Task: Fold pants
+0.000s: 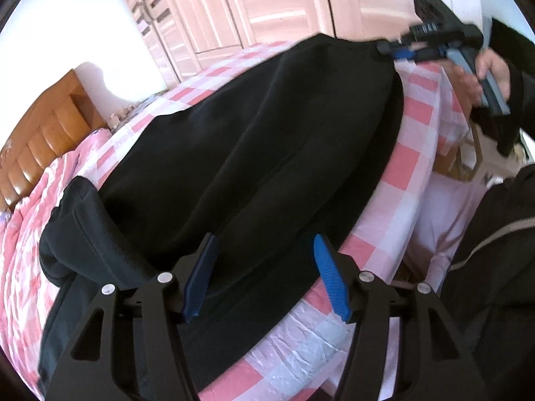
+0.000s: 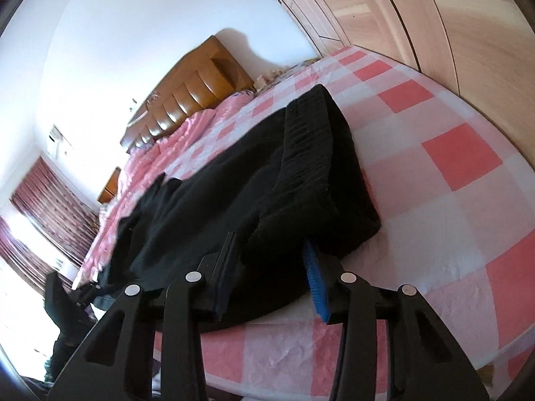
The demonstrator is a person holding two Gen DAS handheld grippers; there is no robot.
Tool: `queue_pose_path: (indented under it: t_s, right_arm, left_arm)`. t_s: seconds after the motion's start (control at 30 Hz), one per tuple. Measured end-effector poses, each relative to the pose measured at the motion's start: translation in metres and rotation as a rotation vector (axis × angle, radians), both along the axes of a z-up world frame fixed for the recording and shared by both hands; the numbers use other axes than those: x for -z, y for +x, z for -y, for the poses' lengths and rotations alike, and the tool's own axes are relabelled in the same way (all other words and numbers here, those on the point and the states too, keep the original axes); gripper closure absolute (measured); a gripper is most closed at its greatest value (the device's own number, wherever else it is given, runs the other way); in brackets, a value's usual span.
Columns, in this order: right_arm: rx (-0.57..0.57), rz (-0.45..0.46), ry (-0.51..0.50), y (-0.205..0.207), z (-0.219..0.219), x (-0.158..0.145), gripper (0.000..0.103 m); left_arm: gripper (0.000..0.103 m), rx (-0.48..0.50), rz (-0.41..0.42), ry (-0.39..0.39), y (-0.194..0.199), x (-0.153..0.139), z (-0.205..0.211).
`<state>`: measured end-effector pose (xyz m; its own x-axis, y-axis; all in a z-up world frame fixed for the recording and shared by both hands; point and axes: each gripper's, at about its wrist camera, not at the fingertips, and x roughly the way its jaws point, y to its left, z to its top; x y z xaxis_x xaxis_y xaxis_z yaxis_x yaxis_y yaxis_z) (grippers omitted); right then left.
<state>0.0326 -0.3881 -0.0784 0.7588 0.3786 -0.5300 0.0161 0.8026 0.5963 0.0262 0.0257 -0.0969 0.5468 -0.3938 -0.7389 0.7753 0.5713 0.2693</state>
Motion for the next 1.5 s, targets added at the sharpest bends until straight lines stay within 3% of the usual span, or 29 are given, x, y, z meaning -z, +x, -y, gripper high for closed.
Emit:
queue_pose_path:
  t_s: [0.07,0.27,0.33,0.43,0.53,0.57,0.6,0.67,0.8,0.93,1.17,1.3,1.4,1.43,1.47,1.5]
  right_arm:
    - [-0.002,0.012,0.029,-0.001,0.003,-0.002,0.062]
    - [-0.013,0.004,-0.004,0.000,-0.001,-0.003,0.061]
    - [-0.011,0.006,0.000,-0.001,-0.002,-0.003,0.061]
    - [-0.011,0.005,0.001,0.000,-0.001,-0.002,0.061]
    - [-0.011,0.003,0.006,0.000,0.000,-0.002,0.061]
    - [-0.009,0.004,0.007,0.000,0.000,-0.001,0.062]
    - [-0.010,0.007,0.003,-0.001,-0.001,-0.001,0.073]
    - [-0.009,0.015,-0.016,-0.002,-0.002,-0.001,0.082]
    - [-0.006,0.063,-0.074,-0.009,-0.008,-0.017,0.087]
    - [0.004,0.091,-0.067,-0.017,-0.001,-0.029,0.087]
    - [0.026,-0.037,-0.090,-0.015,0.005,0.010,0.089]
    - [0.025,-0.019,-0.111,-0.018,0.004,-0.002,0.089]
    - [0.030,-0.031,-0.141,-0.016,0.000,-0.002,0.089]
    - [0.032,-0.045,-0.152,-0.015,-0.001,0.002,0.089]
    - [0.031,-0.051,-0.160,-0.016,-0.003,0.004,0.088]
    - [0.032,-0.053,-0.173,-0.017,-0.004,0.004,0.078]
  left_arm:
    - [0.043,0.038,0.012,0.061,-0.001,0.004,0.003]
    - [0.044,0.055,-0.054,0.059,0.023,-0.007,-0.012]
    - [0.045,0.062,-0.043,0.100,0.030,-0.007,-0.013]
    - [0.057,0.076,-0.014,0.154,0.035,-0.005,-0.009]
    - [0.090,0.127,-0.002,0.175,0.032,-0.002,-0.002]
    - [0.094,0.126,0.025,0.196,0.030,0.000,0.001]
    - [0.094,0.124,0.042,0.206,0.027,0.001,0.003]
    - [0.095,0.103,0.080,0.177,0.025,-0.005,0.001]
    - [0.095,0.065,0.146,0.093,0.012,-0.041,-0.011]
    - [0.095,0.081,0.188,0.122,-0.015,-0.061,-0.010]
    - [0.095,0.104,0.097,0.218,-0.021,0.004,0.005]
    - [0.094,0.084,0.073,0.161,-0.013,-0.004,0.000]
    - [0.082,0.074,0.066,0.177,-0.013,-0.002,-0.001]
    - [0.072,0.069,0.060,0.179,-0.013,0.001,-0.001]
    - [0.056,0.062,0.054,0.179,-0.013,0.003,0.000]
    - [0.051,0.041,0.076,0.177,-0.014,0.003,-0.001]
